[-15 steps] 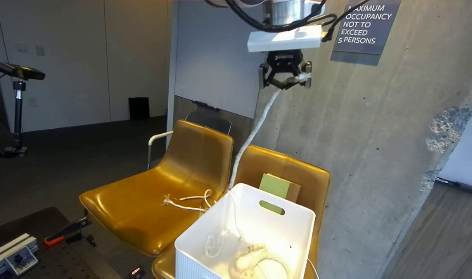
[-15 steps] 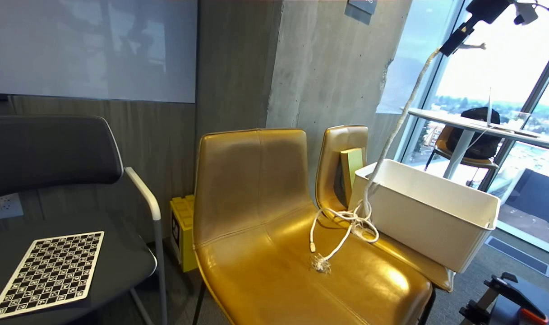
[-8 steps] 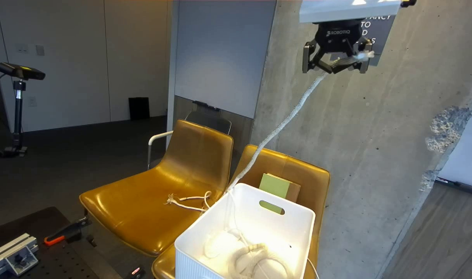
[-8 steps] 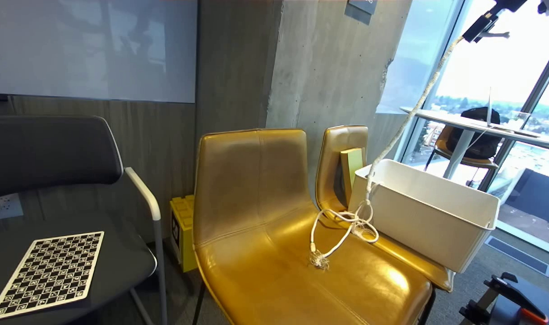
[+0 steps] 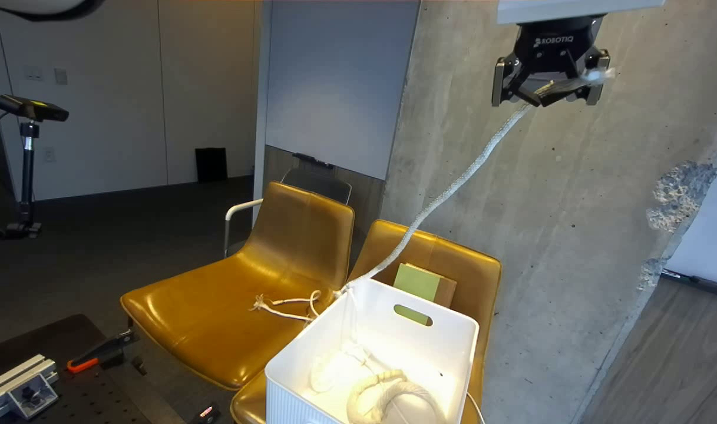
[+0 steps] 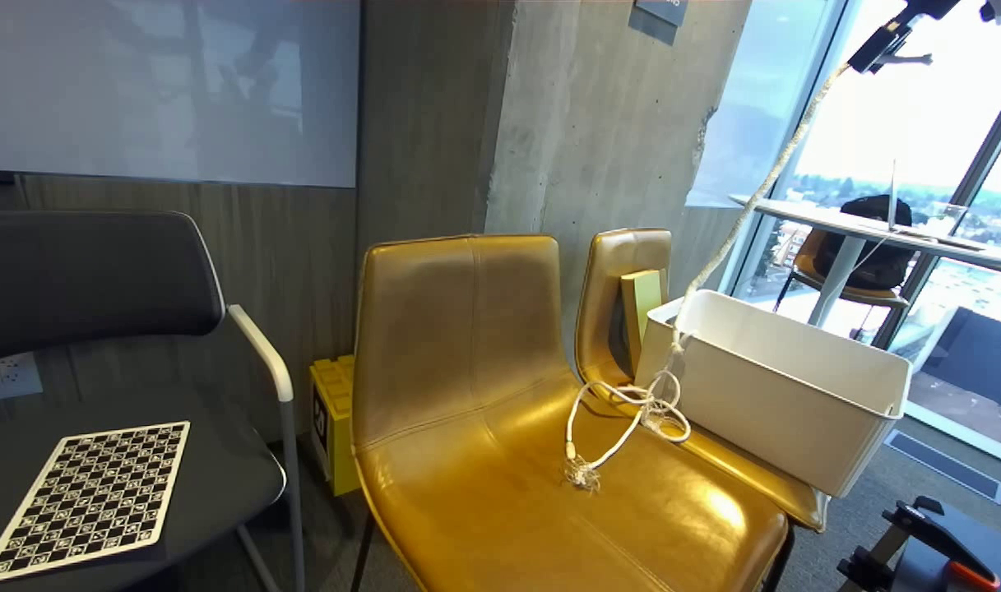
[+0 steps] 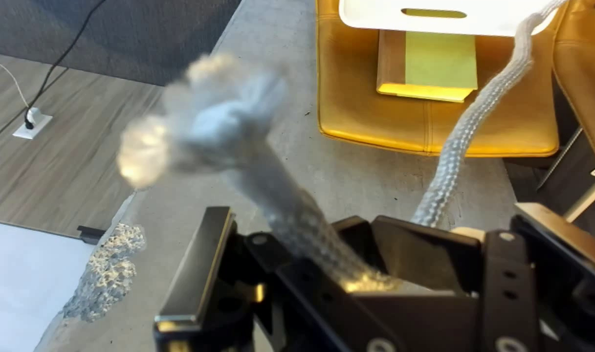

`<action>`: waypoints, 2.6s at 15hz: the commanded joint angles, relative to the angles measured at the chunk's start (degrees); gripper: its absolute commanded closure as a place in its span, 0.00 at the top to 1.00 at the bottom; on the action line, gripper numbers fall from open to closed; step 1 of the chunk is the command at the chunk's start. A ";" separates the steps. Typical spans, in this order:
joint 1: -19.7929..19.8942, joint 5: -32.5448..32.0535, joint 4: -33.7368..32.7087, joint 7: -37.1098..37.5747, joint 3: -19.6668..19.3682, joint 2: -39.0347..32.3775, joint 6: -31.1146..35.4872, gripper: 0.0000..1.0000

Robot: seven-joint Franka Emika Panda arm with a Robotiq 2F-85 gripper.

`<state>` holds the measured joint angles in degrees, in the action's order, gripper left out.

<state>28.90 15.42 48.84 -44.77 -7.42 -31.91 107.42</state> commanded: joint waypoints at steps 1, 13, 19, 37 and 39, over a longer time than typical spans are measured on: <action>2.98 2.00 -13.65 0.40 0.73 -5.22 -6.04 0.00; 1.28 -0.56 -11.03 -2.94 3.13 -4.74 -4.40 0.00; 0.43 -2.99 -4.38 -4.85 2.07 -8.78 -1.31 0.00; -0.07 -3.08 45.17 -19.17 3.12 16.79 8.59 0.00; -2.48 -2.57 50.97 -20.48 1.62 19.78 9.37 0.00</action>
<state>28.95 11.46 89.03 -62.48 -4.50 -18.80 113.83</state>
